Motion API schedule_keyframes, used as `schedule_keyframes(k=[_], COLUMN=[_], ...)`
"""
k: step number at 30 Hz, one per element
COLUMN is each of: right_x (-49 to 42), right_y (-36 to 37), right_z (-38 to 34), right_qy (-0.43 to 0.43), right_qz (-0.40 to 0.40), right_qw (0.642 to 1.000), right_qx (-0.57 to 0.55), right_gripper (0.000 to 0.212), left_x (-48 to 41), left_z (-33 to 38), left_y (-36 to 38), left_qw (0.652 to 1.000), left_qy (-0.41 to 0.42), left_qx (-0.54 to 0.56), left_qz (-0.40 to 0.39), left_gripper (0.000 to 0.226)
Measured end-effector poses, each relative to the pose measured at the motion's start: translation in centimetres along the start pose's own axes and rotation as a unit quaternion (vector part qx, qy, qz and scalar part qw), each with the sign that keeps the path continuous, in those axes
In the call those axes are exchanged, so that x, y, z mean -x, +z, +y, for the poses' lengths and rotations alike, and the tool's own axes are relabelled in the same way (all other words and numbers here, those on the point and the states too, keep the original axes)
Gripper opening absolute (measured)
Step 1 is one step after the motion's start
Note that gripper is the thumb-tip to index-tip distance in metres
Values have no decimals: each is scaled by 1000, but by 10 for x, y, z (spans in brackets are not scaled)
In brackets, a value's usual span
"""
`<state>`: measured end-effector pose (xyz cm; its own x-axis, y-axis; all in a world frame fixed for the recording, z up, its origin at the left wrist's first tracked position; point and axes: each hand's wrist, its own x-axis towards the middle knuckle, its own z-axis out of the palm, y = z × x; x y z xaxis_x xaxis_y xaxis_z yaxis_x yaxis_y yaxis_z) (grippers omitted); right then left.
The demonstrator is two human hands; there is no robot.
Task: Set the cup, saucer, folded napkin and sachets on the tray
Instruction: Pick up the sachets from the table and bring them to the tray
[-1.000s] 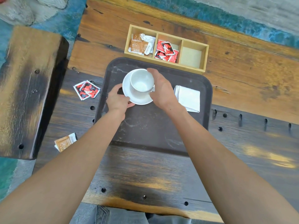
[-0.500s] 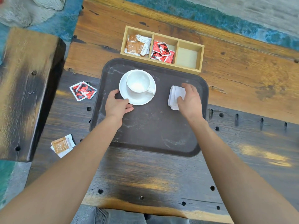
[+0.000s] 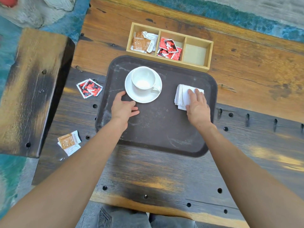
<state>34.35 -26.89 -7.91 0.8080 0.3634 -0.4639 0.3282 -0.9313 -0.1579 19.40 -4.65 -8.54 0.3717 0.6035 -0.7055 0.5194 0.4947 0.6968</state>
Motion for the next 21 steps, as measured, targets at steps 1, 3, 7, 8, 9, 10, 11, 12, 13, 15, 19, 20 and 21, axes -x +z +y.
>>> schedule_keyframes(k=[1,3,7,8,9,10,11,12,13,15,19,20,21], right_x=[1,7,34,44,54,64,74,83,91,104,119,121,122], right_y=[-2,-5,-2,1,4,7,12,16,22,32,45,47,49], right_z=[-2,-10,-41,-52,-62,-73,-85,-96,-108,-132,-177,-187,-196], right_qy=[5,8,-18,-31,-48,-68,-88,-108,-126,-159,-216,-227,-238], right_qz=[6,32,93,102,108,111,112,109,105,94,72,68,65], right_qw=[1000,999,995,994,992,990,987,985,983,978,970,968,966], right_qx=[4,8,-19,-33,-47,-59,-68,-76,-83,-93,-84,-78,-72], right_gripper=[62,62,61,60,61,62,63,65,66,68,64,62,61], left_x=[2,6,18,22,25,29,32,35,37,41,47,50,52], left_z=[-1,-2,-6,-7,-8,-9,-11,-13,-16,-23,-37,-40,-44], left_y=[-2,-8,-30,-38,-46,-55,-65,-76,-87,-112,-161,-172,-184], left_qw=[1000,1000,997,996,994,993,992,991,990,990,985,978,964], left_qy=[2,10,44,54,63,71,78,83,87,83,93,105,126], left_qx=[-5,-20,-56,-71,-85,-92,-96,-102,-108,-113,-136,-168,-221], left_qz=[-1,-3,-3,0,2,4,7,11,16,26,54,65,73], left_gripper=[63,63,64,64,65,65,64,63,62,61,56,55,53])
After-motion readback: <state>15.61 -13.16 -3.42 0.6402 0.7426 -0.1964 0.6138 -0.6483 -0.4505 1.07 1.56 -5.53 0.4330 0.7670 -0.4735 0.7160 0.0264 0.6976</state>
